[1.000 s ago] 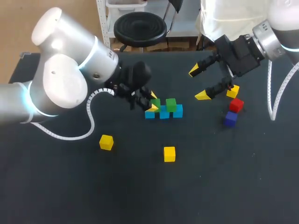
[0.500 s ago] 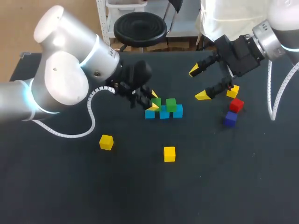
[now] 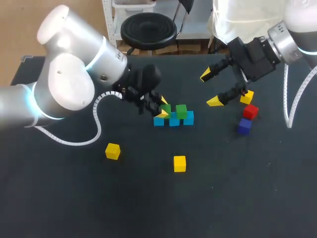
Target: Place the blue cubes, place green cubes on the blue cubes, place the yellow cubes on the green cubes, then place the red cubes on the yellow cubes, and place purple cube on the red cubes.
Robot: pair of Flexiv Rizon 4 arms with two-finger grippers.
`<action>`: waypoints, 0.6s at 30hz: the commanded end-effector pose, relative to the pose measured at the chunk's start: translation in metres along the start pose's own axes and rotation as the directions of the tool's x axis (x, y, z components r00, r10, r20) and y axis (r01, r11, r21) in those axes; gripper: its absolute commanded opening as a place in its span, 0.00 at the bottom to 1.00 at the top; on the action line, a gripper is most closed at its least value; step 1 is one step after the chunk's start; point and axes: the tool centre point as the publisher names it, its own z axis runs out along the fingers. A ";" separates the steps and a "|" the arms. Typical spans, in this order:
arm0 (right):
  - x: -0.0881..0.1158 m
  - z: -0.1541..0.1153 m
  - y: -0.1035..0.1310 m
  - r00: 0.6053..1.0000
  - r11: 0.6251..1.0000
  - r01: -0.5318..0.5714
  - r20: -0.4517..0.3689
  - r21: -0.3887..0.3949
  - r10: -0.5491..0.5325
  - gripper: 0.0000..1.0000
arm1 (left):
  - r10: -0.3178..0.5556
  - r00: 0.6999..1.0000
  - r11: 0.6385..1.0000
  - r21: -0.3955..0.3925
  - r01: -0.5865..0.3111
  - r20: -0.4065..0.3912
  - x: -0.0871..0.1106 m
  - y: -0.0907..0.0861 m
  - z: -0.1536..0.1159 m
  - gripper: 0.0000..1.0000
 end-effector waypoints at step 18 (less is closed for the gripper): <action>0.000 0.000 0.000 1.000 1.000 -0.001 -0.001 0.001 0.001 1.00 | -0.004 1.000 1.000 0.009 0.004 -0.012 0.002 0.007 0.003 0.00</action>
